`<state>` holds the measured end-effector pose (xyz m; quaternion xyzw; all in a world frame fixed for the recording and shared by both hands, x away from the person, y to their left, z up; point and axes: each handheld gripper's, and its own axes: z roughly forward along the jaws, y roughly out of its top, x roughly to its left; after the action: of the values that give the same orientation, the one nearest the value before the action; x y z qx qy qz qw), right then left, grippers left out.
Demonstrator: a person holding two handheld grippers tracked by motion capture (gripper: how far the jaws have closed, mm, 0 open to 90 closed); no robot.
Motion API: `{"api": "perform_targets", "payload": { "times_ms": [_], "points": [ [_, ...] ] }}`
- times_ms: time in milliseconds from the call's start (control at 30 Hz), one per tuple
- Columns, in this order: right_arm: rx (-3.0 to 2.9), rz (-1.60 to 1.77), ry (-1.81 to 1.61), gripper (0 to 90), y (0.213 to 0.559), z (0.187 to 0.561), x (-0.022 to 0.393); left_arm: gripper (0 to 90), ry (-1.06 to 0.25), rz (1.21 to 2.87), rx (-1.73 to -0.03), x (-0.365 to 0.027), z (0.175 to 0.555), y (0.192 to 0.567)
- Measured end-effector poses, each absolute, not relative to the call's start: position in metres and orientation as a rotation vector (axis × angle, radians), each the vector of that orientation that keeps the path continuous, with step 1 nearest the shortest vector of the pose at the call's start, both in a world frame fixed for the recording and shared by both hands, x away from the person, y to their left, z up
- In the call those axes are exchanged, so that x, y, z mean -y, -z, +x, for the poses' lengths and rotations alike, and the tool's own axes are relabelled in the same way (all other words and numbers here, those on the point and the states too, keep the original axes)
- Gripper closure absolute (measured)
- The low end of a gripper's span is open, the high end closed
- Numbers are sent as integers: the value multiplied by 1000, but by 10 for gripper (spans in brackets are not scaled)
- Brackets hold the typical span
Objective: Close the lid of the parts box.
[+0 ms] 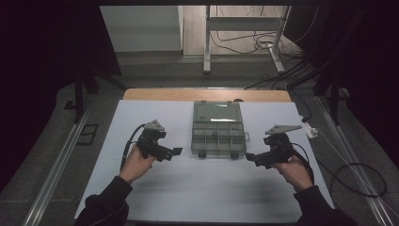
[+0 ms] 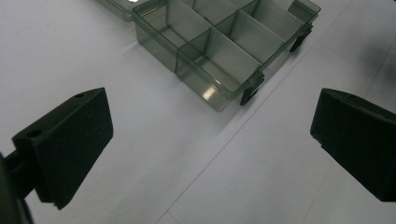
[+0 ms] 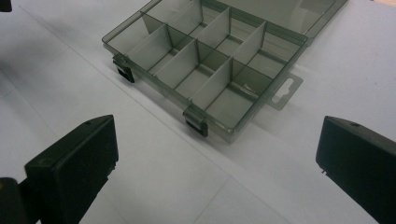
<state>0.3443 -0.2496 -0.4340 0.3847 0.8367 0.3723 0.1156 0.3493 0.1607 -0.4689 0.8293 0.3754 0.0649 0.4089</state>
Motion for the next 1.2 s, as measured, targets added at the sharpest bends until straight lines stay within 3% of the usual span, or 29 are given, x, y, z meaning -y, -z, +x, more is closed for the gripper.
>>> {"api": "perform_targets", "payload": {
  "times_ms": [1200],
  "points": [
    [-2450,1184,-1045,0,443,418,214,6,-180,2115,-907,-124,390,470]
  ]
}}
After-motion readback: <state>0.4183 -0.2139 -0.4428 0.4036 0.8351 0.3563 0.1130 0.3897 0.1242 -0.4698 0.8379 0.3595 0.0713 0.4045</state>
